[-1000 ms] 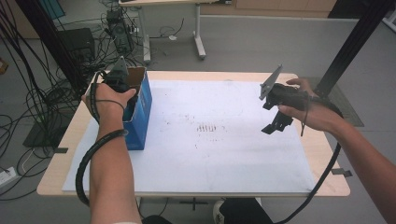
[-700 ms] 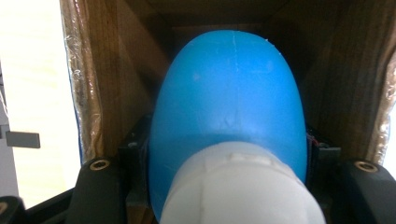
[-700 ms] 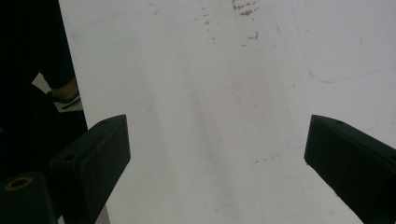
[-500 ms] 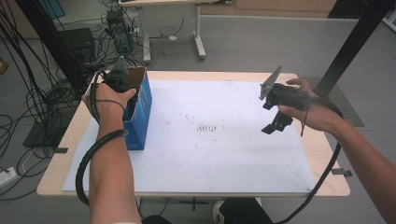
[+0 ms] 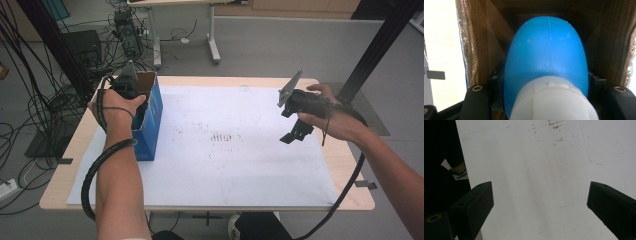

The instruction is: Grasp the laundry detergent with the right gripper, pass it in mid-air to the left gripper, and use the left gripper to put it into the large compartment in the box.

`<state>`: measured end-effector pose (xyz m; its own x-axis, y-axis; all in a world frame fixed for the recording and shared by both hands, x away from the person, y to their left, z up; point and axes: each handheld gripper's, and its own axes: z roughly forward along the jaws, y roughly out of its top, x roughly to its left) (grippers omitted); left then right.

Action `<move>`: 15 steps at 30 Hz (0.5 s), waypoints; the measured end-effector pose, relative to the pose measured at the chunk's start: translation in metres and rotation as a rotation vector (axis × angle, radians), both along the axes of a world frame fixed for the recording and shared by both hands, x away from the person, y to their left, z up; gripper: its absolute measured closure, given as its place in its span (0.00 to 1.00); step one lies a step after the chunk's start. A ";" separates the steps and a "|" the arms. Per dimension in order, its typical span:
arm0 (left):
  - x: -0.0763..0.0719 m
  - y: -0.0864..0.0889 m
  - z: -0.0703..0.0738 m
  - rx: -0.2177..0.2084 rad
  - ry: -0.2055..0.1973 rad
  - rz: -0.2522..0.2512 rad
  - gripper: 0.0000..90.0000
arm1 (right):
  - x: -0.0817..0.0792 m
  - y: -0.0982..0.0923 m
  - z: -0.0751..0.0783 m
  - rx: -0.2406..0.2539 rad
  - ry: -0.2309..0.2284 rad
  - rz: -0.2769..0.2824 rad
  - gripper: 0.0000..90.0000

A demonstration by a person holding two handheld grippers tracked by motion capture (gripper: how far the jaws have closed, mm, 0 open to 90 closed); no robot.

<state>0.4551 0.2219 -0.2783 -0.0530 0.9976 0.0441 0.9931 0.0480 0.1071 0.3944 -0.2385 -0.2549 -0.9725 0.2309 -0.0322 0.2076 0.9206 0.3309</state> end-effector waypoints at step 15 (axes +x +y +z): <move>-0.001 0.001 -0.003 -0.007 0.006 0.004 0.41 | 0.000 0.000 0.000 -0.003 -0.003 0.004 0.08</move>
